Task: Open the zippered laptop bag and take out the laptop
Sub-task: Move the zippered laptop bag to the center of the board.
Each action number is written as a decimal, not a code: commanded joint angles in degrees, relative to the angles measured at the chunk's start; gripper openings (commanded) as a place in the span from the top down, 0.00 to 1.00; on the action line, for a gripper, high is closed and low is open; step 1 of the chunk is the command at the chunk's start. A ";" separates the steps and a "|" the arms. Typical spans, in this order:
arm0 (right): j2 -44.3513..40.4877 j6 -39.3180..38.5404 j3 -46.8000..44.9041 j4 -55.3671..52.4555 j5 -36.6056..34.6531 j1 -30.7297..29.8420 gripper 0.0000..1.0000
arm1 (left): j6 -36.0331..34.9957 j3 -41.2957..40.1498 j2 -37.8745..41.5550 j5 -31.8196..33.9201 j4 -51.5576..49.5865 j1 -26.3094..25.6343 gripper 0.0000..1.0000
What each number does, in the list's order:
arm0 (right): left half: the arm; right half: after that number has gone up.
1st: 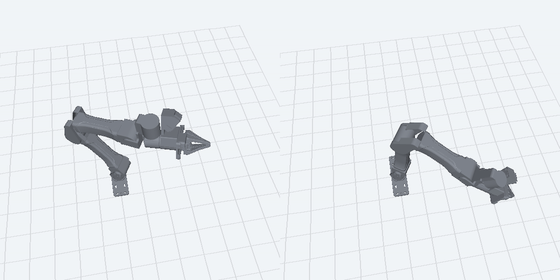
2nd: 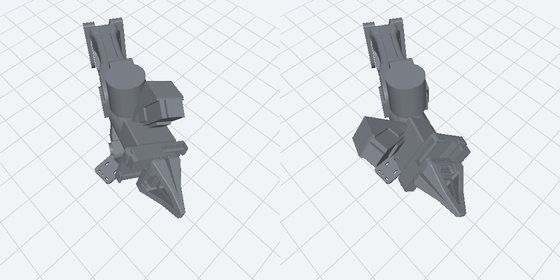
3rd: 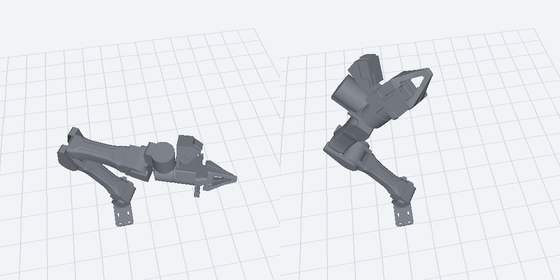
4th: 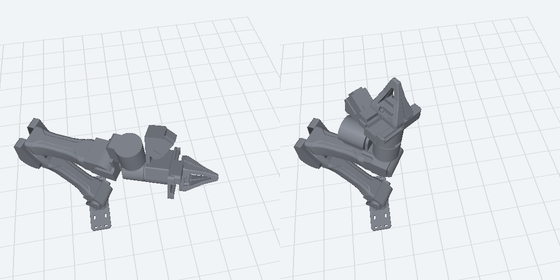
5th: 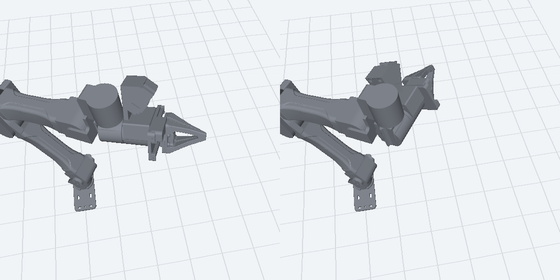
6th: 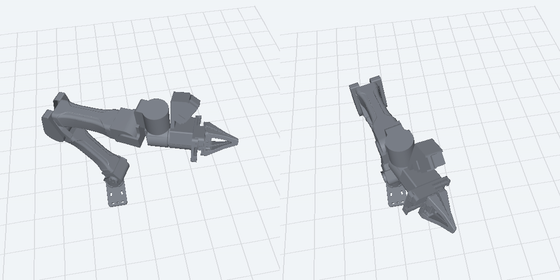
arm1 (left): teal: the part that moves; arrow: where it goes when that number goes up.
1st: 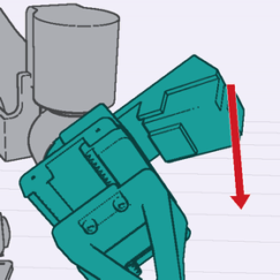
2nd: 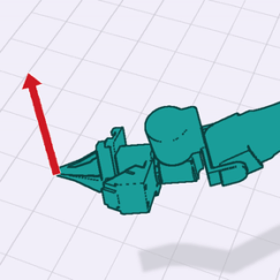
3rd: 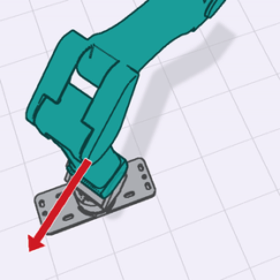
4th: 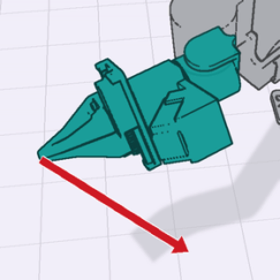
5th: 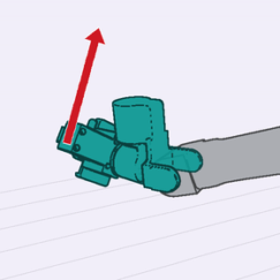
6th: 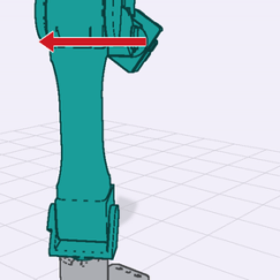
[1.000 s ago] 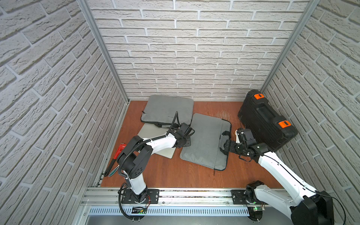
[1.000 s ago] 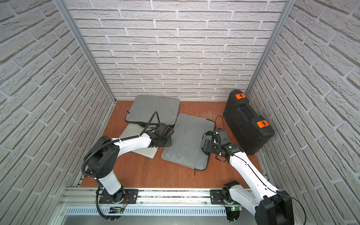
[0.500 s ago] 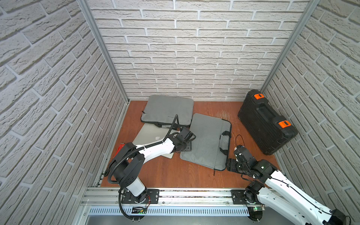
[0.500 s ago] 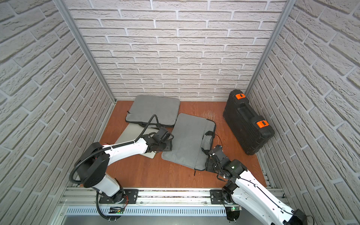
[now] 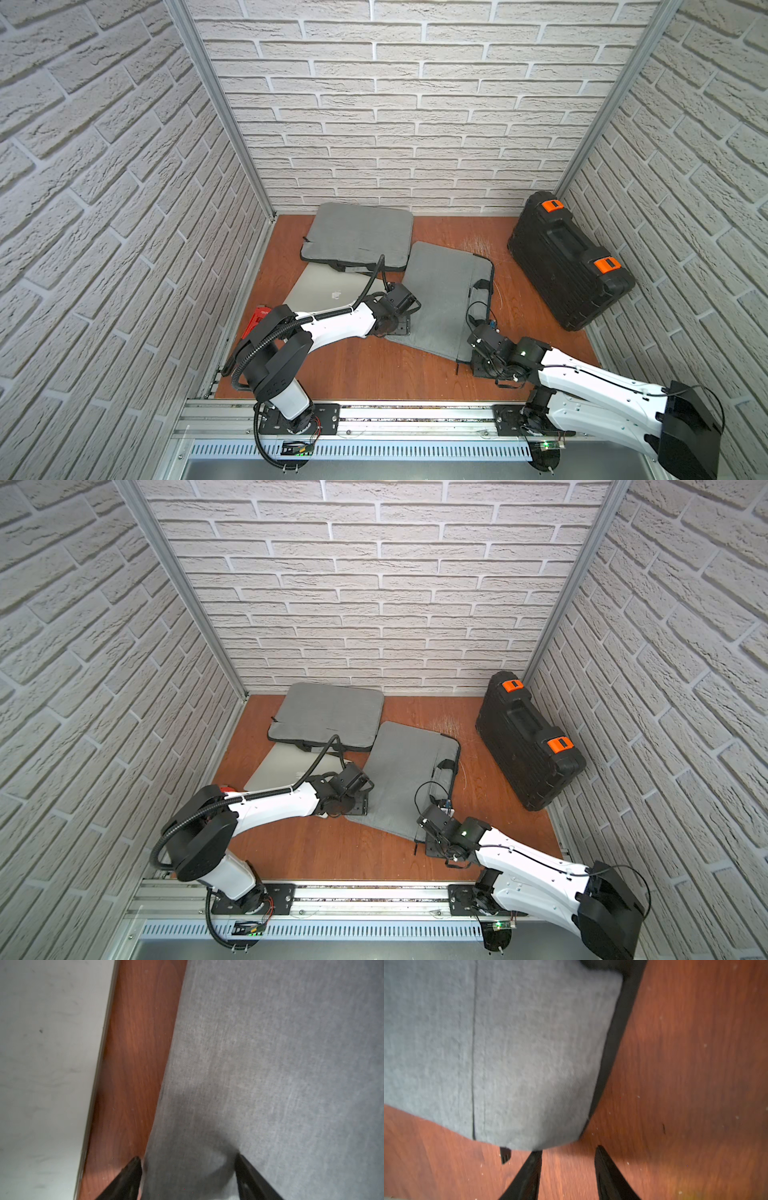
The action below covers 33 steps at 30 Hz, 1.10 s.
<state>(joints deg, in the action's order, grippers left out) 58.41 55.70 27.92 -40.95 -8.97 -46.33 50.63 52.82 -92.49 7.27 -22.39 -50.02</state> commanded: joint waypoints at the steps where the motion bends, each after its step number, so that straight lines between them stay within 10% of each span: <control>1: 4.07 -1.79 3.86 4.82 -5.18 -0.34 0.57 | -0.36 -0.16 -3.71 1.30 2.31 -0.02 0.32; 15: 18.13 -17.02 12.27 17.07 -2.04 8.04 0.60 | -1.43 2.39 -6.88 2.97 6.63 5.10 0.46; 33: 21.41 -33.20 19.04 16.06 8.74 23.12 0.36 | 1.25 2.17 -7.53 1.18 10.13 4.80 0.47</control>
<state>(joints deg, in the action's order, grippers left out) 82.65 25.10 45.01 -29.80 -2.20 -23.18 51.40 55.92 -98.98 10.22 -9.89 -44.64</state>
